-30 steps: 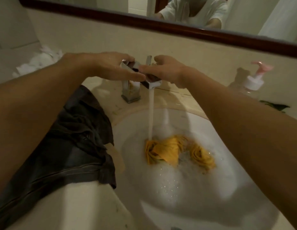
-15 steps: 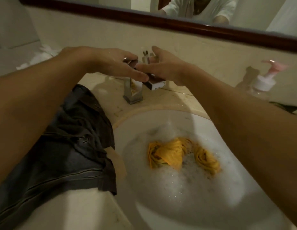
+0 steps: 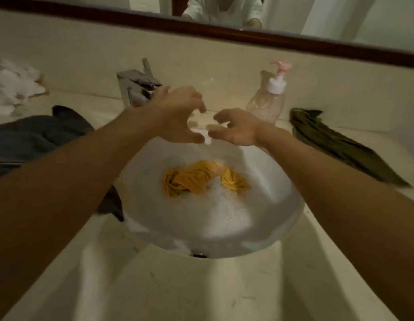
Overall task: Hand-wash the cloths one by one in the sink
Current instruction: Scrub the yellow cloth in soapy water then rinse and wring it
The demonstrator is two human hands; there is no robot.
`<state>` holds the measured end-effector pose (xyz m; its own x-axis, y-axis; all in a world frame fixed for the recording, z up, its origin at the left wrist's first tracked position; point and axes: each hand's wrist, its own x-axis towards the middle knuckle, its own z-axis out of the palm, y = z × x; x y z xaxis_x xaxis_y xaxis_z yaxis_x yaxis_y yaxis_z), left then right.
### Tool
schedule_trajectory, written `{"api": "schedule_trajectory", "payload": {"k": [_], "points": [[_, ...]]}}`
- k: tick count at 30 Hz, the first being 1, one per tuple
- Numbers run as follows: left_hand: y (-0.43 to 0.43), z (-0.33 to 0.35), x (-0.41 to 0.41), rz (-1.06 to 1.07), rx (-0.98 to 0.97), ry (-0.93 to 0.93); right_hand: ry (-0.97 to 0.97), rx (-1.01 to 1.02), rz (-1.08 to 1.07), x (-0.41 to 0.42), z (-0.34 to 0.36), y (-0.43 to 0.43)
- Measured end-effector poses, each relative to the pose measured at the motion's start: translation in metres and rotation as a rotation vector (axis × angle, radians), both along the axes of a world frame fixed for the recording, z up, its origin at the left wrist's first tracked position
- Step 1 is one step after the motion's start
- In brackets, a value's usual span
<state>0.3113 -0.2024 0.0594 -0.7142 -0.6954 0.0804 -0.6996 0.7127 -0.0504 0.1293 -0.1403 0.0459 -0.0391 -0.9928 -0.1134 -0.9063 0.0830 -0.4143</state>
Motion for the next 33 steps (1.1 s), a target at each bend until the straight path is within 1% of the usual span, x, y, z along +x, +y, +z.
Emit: {"api": "schedule_trajectory", "payload": {"k": [2,4,6,8,10,11,13,15,16,17,19,20,21,23,25,27,28,30,32,33], "points": [[0.012,-0.024,-0.008,-0.041,0.147,0.032,0.047,0.052,0.052,0.004,-0.028,0.012],[0.019,-0.051,-0.011,-0.029,0.245,-0.029,0.102,0.149,0.148,0.017,-0.064,0.017],[0.014,-0.081,-0.015,0.053,0.388,-0.175,0.148,0.245,0.236,0.031,-0.103,0.013],[0.005,-0.112,-0.017,0.146,0.53,-0.343,0.121,0.318,0.264,0.036,-0.134,0.003],[-0.009,-0.144,-0.014,0.142,0.524,-0.37,0.193,0.239,0.282,0.032,-0.155,-0.011],[-0.015,-0.158,-0.012,0.117,0.499,-0.339,0.259,0.18,0.271,0.029,-0.162,-0.016],[-0.021,-0.174,-0.008,0.101,0.478,-0.241,0.303,0.091,0.215,0.026,-0.175,-0.028],[-0.026,-0.176,-0.006,0.084,0.491,-0.102,0.253,0.034,0.149,0.025,-0.18,-0.035],[-0.027,-0.171,-0.006,0.091,0.497,-0.043,0.184,0.011,0.119,0.024,-0.178,-0.037],[-0.029,-0.167,-0.006,0.114,0.49,-0.006,0.055,0.01,0.069,0.022,-0.172,-0.037],[-0.026,-0.152,-0.009,0.174,0.516,0.083,-0.369,-0.003,-0.04,0.018,-0.156,-0.034],[-0.022,-0.143,-0.011,0.204,0.575,0.196,-0.569,-0.029,-0.098,0.015,-0.151,-0.038],[-0.022,-0.138,-0.015,0.243,0.651,0.35,-0.707,-0.061,-0.175,0.012,-0.146,-0.04],[-0.023,-0.131,-0.025,0.339,0.74,0.653,-0.89,-0.148,-0.346,0.013,-0.138,-0.046],[-0.022,-0.123,-0.035,0.424,0.747,0.88,-0.953,-0.275,-0.441,0.019,-0.132,-0.046],[-0.014,-0.119,-0.047,0.478,0.743,1.057,-0.912,-0.348,-0.483,0.024,-0.13,-0.041],[-0.008,-0.117,-0.051,0.507,0.742,1.109,-0.912,-0.352,-0.504,0.028,-0.127,-0.038],[-0.001,-0.118,-0.054,0.524,0.741,1.164,-0.972,-0.346,-0.536,0.036,-0.119,-0.03],[-0.002,-0.121,-0.051,0.527,0.731,1.194,-1.024,-0.284,-0.548,0.047,-0.111,-0.02],[-0.006,-0.121,-0.047,0.523,0.774,1.238,-1.044,-0.247,-0.548,0.053,-0.11,-0.015]]}}
